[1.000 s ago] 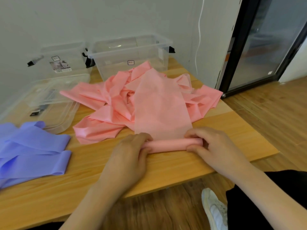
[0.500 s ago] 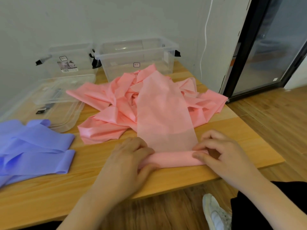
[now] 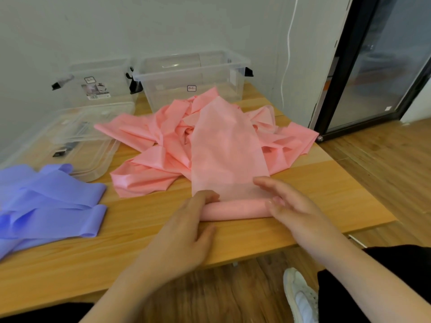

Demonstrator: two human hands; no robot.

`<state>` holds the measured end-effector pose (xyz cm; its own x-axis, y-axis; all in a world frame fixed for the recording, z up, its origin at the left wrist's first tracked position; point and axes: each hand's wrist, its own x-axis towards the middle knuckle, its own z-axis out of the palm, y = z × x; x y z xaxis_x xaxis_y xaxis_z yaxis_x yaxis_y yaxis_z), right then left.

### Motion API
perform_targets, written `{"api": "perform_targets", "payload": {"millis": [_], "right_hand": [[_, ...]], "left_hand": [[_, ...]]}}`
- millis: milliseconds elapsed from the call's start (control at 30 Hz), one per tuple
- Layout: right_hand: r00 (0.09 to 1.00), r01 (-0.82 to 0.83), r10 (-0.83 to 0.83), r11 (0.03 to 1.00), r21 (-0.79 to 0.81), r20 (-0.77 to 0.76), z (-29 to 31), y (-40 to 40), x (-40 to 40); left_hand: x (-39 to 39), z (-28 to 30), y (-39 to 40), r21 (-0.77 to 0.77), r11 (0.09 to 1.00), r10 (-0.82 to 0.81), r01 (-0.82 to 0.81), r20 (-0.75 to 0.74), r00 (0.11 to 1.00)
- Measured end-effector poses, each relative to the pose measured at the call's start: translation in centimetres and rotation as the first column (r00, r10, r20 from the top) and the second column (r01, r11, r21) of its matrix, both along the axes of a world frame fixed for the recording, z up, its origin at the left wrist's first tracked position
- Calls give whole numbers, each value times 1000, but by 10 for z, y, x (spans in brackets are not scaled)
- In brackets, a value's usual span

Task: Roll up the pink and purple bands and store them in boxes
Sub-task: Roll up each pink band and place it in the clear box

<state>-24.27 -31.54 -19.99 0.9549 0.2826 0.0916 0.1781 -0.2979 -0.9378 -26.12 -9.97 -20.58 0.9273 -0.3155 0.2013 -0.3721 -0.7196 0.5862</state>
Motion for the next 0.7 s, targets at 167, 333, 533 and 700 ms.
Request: {"api": "perform_targets", "payload": {"millis": [167, 333, 533, 700], "right_hand": [[978, 77, -17, 956, -283, 209, -2, -7, 6], [969, 132, -52, 934, -331, 242, 0, -10, 4], [962, 219, -143, 912, -346, 232, 2, -4, 4], [943, 289, -178, 855, -431, 281, -2, -4, 6]], "left_hand": [[4, -1, 3, 20, 993, 110, -113, 128, 986], [10, 7, 5, -55, 987, 158, -153, 114, 981], [7, 12, 9, 52, 996, 66, -75, 151, 986], [7, 7, 16, 97, 995, 14, -26, 127, 992]]}}
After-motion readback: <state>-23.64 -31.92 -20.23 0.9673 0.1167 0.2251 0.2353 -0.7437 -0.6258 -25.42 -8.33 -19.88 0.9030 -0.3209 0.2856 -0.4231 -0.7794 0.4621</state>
